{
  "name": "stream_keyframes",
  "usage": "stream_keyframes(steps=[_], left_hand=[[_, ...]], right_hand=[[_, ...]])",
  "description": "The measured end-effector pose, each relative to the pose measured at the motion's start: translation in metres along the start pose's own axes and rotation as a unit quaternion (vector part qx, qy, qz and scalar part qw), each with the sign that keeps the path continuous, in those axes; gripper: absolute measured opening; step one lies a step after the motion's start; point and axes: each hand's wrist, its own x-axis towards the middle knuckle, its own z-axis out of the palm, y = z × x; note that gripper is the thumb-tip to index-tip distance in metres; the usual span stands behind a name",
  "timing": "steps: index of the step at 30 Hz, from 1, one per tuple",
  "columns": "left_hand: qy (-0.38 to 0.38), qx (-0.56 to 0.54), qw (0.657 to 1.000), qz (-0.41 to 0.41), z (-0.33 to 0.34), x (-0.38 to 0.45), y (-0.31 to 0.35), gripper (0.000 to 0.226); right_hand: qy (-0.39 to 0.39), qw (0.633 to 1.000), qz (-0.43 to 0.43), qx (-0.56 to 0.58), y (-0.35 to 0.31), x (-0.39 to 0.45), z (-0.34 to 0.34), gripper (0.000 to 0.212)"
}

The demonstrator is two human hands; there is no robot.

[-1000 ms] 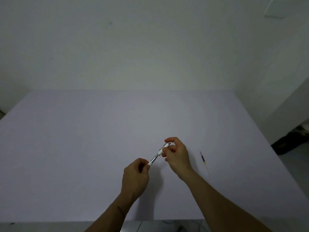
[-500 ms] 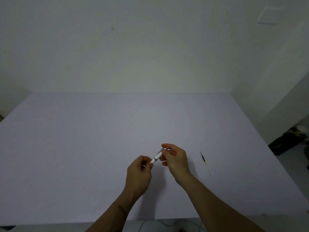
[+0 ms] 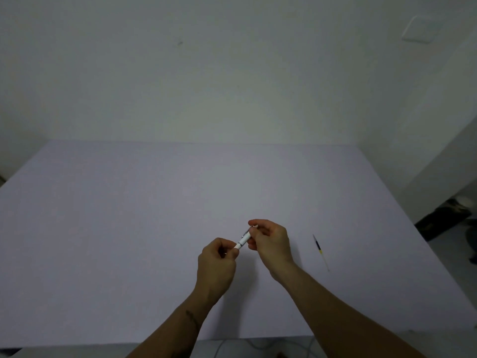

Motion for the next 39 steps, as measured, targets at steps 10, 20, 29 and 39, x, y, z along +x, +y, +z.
stream_keyframes(steps=[10,20,29,39], left_hand=[[-0.071,0.095,0.993,0.014,0.013,0.006,-0.010,0.010],[-0.046,0.175,0.981,-0.069,0.078,0.026,-0.017,0.015],[-0.012,0.243,0.965,-0.099,0.119,0.039,-0.025,0.007],[0.037,0.291,0.951,-0.097,0.134,0.038,-0.023,0.014]], right_hand=[[-0.036,0.997,0.025,-0.070,-0.001,0.010,-0.018,0.020],[-0.062,0.971,0.057,-0.225,0.012,0.030,-0.084,0.034],[-0.164,0.935,0.119,-0.291,0.035,0.051,-0.144,0.037],[-0.199,0.928,0.113,-0.294,0.035,0.073,-0.168,0.037]])
